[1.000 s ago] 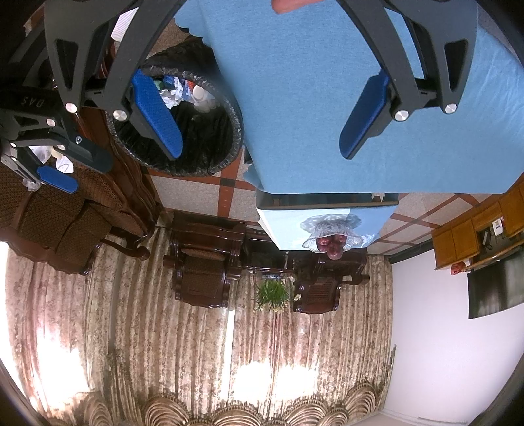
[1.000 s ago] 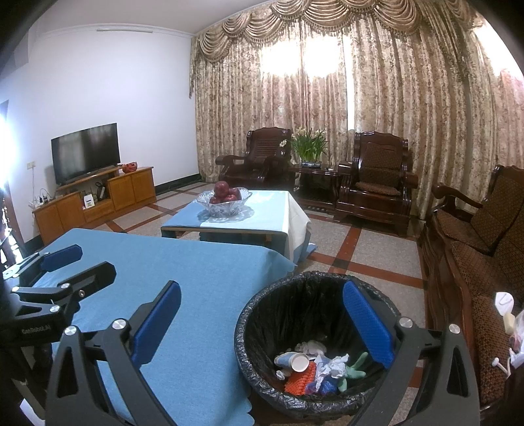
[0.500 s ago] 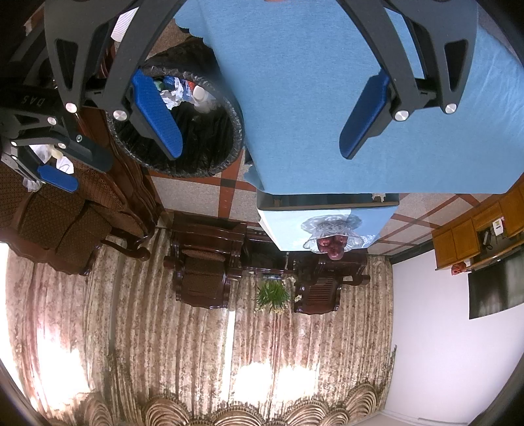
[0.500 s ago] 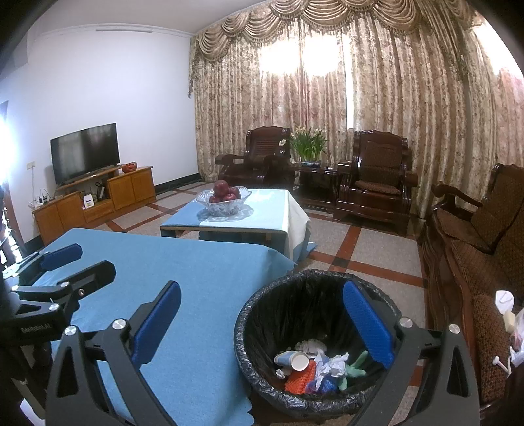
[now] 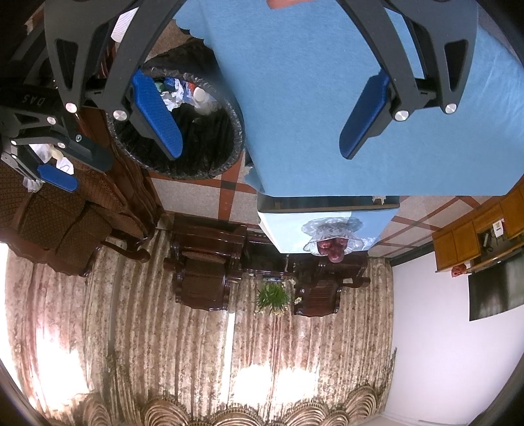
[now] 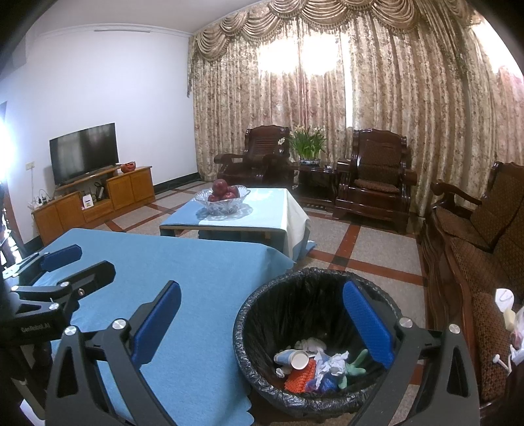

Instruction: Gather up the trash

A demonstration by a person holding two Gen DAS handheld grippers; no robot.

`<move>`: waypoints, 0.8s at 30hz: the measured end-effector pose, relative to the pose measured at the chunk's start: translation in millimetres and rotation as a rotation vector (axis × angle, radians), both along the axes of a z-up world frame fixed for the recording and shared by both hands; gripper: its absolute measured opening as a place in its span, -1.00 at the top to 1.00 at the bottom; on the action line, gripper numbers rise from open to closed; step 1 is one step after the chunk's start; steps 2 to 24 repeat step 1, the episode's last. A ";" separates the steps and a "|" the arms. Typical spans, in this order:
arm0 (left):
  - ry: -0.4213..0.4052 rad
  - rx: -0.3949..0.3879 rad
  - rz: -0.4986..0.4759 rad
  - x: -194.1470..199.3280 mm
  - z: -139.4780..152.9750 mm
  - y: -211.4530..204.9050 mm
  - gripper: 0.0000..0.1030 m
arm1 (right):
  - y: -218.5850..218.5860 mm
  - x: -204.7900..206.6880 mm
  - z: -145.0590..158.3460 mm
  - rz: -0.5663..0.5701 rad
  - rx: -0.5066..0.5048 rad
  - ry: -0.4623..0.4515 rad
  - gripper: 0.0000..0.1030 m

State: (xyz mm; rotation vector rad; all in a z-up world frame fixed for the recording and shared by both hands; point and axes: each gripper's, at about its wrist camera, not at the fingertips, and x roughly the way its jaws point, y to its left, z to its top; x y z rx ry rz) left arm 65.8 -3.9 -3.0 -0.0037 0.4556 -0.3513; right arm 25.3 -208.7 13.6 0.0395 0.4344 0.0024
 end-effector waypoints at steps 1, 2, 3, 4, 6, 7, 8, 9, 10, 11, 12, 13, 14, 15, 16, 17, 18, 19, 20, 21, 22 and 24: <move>0.000 -0.001 0.000 -0.1 0.1 0.1 -0.83 | 0.2 0.0 0.2 0.000 0.000 0.000 -0.88; 0.000 -0.001 0.000 -0.1 0.1 0.1 -0.83 | 0.2 0.0 0.2 0.000 0.000 0.000 -0.88; 0.000 -0.001 0.000 -0.1 0.1 0.1 -0.83 | 0.2 0.0 0.2 0.000 0.000 0.000 -0.88; 0.000 -0.001 0.000 -0.1 0.1 0.1 -0.83 | 0.2 0.0 0.2 0.000 0.000 0.000 -0.88; 0.000 -0.001 0.000 -0.1 0.1 0.1 -0.83 | 0.2 0.0 0.2 0.000 0.000 0.000 -0.88; 0.000 -0.001 0.000 -0.1 0.1 0.1 -0.83 | 0.2 0.0 0.2 0.000 0.000 0.000 -0.88; 0.000 -0.001 0.000 -0.1 0.1 0.1 -0.83 | 0.2 0.0 0.2 0.000 0.000 0.000 -0.88; 0.000 -0.001 0.000 -0.1 0.1 0.1 -0.83 | 0.2 0.0 0.2 0.000 0.000 0.000 -0.88; 0.000 -0.001 0.000 -0.1 0.1 0.1 -0.83 | 0.2 0.0 0.2 0.000 0.000 0.000 -0.88; 0.000 -0.001 0.000 -0.1 0.1 0.1 -0.83 | 0.2 0.0 0.2 0.000 0.000 0.000 -0.88; 0.000 -0.001 0.000 -0.1 0.1 0.1 -0.83 | 0.2 0.0 0.2 0.000 0.000 0.000 -0.88; 0.000 -0.001 0.000 -0.1 0.1 0.1 -0.83 | 0.2 0.0 0.2 0.000 0.000 0.000 -0.88; 0.000 -0.001 0.000 -0.1 0.1 0.1 -0.83 | 0.2 0.0 0.2 0.000 0.000 0.000 -0.88; 0.000 -0.001 0.000 -0.1 0.1 0.1 -0.83 | 0.2 0.0 0.2 0.000 0.000 0.000 -0.88; 0.000 -0.001 0.000 -0.1 0.1 0.1 -0.83 | 0.2 0.0 0.2 0.000 0.000 0.000 -0.88; 0.000 -0.001 0.000 -0.1 0.1 0.1 -0.83 | 0.2 0.0 0.2 0.000 0.000 0.000 -0.88; 0.000 -0.001 0.000 -0.1 0.1 0.1 -0.83 | 0.2 0.0 0.2 0.000 0.000 0.000 -0.88; 0.000 -0.001 0.000 -0.1 0.1 0.1 -0.83 | 0.2 0.0 0.2 0.000 0.000 0.000 -0.88; 0.000 -0.001 0.000 -0.1 0.1 0.1 -0.83 | 0.2 0.0 0.2 0.000 0.000 0.000 -0.88; 0.000 -0.001 0.000 -0.1 0.1 0.1 -0.83 | 0.2 0.0 0.2 0.000 0.000 0.000 -0.88; 0.000 -0.001 0.000 -0.1 0.1 0.1 -0.83 | 0.2 0.0 0.2 0.000 0.000 0.000 -0.88; 0.000 -0.001 0.000 -0.1 0.1 0.1 -0.83 | 0.2 0.0 0.2 0.000 0.000 0.000 -0.88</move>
